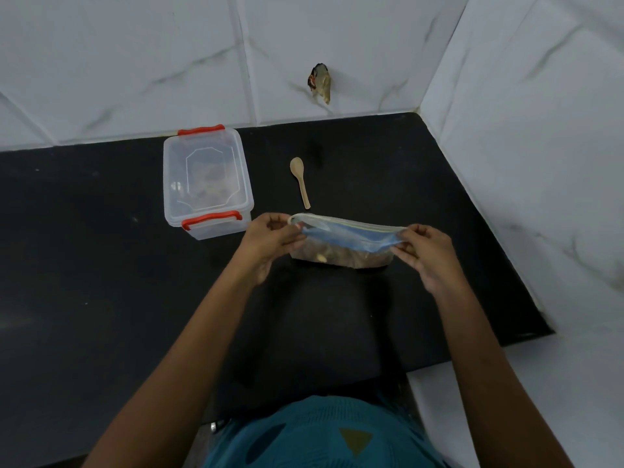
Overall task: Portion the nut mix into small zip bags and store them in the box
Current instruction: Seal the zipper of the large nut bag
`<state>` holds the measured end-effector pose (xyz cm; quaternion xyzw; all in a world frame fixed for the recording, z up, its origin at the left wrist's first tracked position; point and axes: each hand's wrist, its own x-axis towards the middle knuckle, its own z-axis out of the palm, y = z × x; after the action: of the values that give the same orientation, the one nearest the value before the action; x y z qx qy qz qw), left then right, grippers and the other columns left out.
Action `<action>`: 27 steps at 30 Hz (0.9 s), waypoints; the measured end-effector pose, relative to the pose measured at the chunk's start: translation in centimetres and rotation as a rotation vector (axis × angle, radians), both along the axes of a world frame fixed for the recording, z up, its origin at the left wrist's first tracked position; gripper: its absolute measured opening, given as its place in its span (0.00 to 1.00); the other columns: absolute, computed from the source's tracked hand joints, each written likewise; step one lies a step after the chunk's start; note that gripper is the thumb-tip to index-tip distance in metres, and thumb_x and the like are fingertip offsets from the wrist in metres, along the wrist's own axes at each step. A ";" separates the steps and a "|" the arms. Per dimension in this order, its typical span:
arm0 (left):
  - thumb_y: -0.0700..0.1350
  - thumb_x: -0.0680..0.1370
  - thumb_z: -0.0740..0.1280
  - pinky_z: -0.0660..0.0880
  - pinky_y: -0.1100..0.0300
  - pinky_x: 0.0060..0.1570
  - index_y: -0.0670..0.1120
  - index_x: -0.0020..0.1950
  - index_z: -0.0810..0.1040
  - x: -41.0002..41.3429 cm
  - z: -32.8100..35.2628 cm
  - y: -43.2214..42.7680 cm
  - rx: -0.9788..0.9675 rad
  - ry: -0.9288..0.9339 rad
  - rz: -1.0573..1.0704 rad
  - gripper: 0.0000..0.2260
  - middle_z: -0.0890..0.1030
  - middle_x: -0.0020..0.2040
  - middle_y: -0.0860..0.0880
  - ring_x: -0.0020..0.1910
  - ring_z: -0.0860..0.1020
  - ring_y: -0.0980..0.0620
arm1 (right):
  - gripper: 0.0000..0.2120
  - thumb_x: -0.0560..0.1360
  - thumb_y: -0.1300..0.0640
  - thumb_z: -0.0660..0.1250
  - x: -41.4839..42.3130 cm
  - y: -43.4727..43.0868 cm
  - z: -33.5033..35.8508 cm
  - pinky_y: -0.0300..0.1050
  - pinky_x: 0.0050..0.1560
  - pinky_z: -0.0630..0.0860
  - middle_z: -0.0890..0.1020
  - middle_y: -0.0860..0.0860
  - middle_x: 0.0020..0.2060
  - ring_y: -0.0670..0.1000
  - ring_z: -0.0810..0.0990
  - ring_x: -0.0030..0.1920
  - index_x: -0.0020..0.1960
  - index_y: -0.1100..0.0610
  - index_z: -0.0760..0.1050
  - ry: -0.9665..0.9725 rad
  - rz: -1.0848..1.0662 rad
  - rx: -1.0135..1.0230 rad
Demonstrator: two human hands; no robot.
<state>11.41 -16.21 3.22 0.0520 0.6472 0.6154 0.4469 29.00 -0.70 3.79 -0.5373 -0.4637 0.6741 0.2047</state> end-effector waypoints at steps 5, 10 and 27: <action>0.36 0.72 0.69 0.80 0.59 0.47 0.43 0.53 0.72 0.7 -0.9 -0.2 -0.023 0.069 0.085 0.12 0.78 0.54 0.42 0.52 0.80 0.48 | 0.13 0.71 0.70 0.67 -0.1 -0.7 -0.7 0.42 0.52 0.76 0.79 0.51 0.44 0.47 0.79 0.48 0.49 0.55 0.73 0.085 0.028 0.103; 0.37 0.73 0.69 0.79 0.58 0.47 0.45 0.48 0.71 1.7 -1.3 0.2 0.041 0.135 0.182 0.09 0.77 0.50 0.43 0.54 0.79 0.45 | 0.12 0.69 0.63 0.72 -1.1 -1.6 -1.8 0.39 0.45 0.76 0.79 0.52 0.45 0.47 0.78 0.46 0.51 0.57 0.75 -0.124 -0.059 0.276; 0.34 0.73 0.66 0.76 0.63 0.39 0.48 0.42 0.69 1.0 -0.6 0.4 -0.138 0.610 0.153 0.10 0.74 0.44 0.47 0.41 0.76 0.54 | 0.06 0.74 0.63 0.67 0.3 -0.5 0.1 0.38 0.37 0.81 0.80 0.54 0.43 0.47 0.82 0.39 0.43 0.55 0.72 -0.150 0.031 0.365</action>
<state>12.43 -15.85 2.64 0.1551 0.7934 0.5580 0.1873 29.28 -1.24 3.88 -0.5326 -0.6005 0.5400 0.2533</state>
